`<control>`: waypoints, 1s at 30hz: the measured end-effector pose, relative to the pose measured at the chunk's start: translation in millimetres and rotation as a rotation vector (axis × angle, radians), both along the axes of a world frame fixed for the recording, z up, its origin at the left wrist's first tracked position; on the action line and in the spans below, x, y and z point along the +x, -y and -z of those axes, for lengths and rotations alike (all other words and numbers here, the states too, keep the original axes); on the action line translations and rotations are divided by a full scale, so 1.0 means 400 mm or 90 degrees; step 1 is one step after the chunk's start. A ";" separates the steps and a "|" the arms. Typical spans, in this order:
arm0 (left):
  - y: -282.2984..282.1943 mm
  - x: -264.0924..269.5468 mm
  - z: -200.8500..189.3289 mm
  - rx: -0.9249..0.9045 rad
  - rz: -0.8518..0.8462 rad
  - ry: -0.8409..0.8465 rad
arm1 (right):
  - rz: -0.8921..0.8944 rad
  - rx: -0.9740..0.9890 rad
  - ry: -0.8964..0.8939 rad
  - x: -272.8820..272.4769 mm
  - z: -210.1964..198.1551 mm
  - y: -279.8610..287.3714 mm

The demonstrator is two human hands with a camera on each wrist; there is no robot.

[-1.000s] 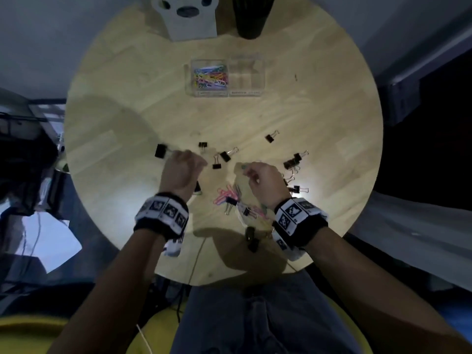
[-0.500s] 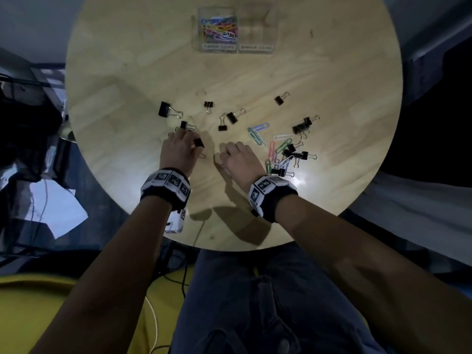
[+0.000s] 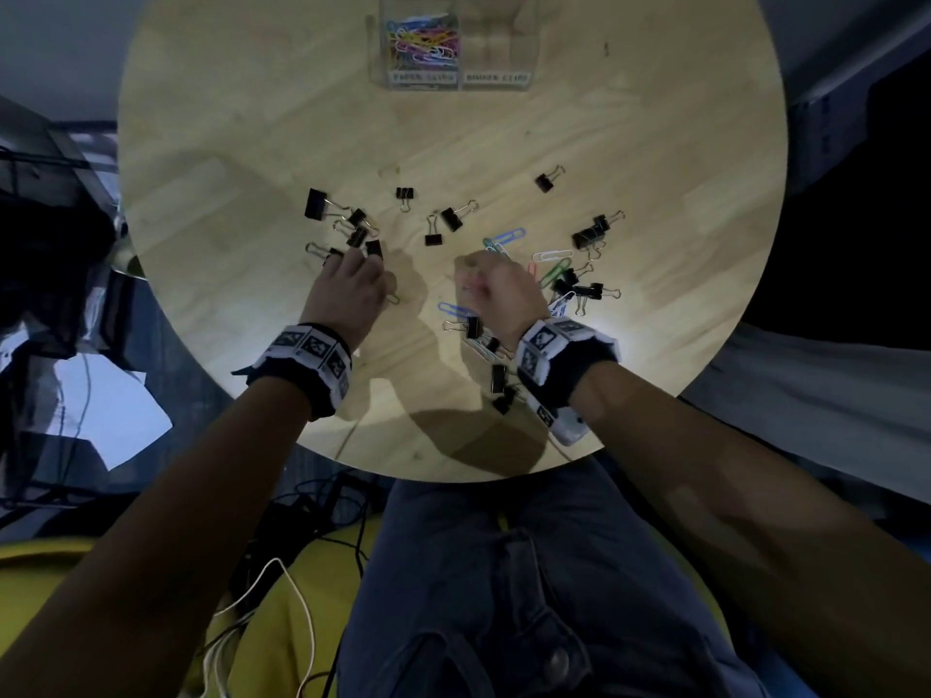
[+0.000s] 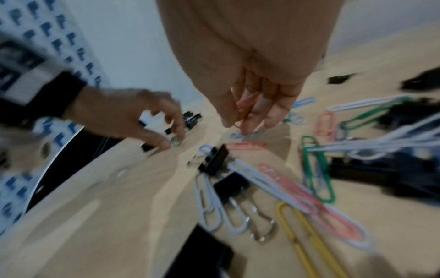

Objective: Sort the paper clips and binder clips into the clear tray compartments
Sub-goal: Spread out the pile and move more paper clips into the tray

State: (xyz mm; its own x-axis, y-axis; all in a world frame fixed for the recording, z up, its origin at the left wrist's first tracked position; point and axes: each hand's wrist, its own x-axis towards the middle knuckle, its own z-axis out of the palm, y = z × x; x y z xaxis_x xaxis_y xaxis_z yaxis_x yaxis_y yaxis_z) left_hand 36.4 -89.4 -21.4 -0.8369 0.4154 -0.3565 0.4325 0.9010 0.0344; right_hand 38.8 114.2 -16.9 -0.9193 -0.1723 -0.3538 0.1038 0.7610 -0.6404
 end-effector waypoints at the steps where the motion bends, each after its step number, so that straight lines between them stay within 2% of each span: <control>1: -0.003 0.003 0.001 -0.010 -0.004 0.004 | 0.058 -0.044 0.000 -0.003 -0.003 -0.018; 4: -0.010 0.001 0.007 -0.025 -0.027 0.004 | 0.200 -0.067 -0.011 -0.016 -0.007 -0.069; 6: -0.022 -0.002 0.009 -0.011 -0.034 0.006 | 0.291 -0.127 0.036 -0.017 -0.002 -0.102; 8: -0.039 -0.001 0.009 0.015 -0.026 0.011 | 0.346 -0.204 0.097 -0.009 -0.003 -0.124; 9: -0.051 0.000 0.010 0.051 -0.040 0.009 | 0.345 -0.199 0.113 -0.002 -0.002 -0.131; 11: -0.077 0.010 0.021 0.174 -0.123 0.039 | 0.263 -0.072 0.119 0.011 -0.006 -0.138; 14: -0.114 0.022 0.023 0.339 -0.260 0.095 | 0.069 0.115 0.071 0.022 -0.014 -0.119; 17: -0.141 0.026 0.017 0.381 -0.332 0.146 | -0.079 0.189 0.021 0.015 -0.007 -0.087; 22: -0.148 0.012 0.012 0.430 -0.350 0.139 | -0.215 0.213 -0.003 -0.008 0.012 -0.055; 25: -0.137 0.000 0.013 0.441 -0.355 0.180 | -0.236 0.232 -0.010 0.000 0.023 -0.052; 30: -0.122 -0.005 0.031 0.284 -0.175 0.194 | -0.180 0.242 0.015 0.016 0.035 -0.044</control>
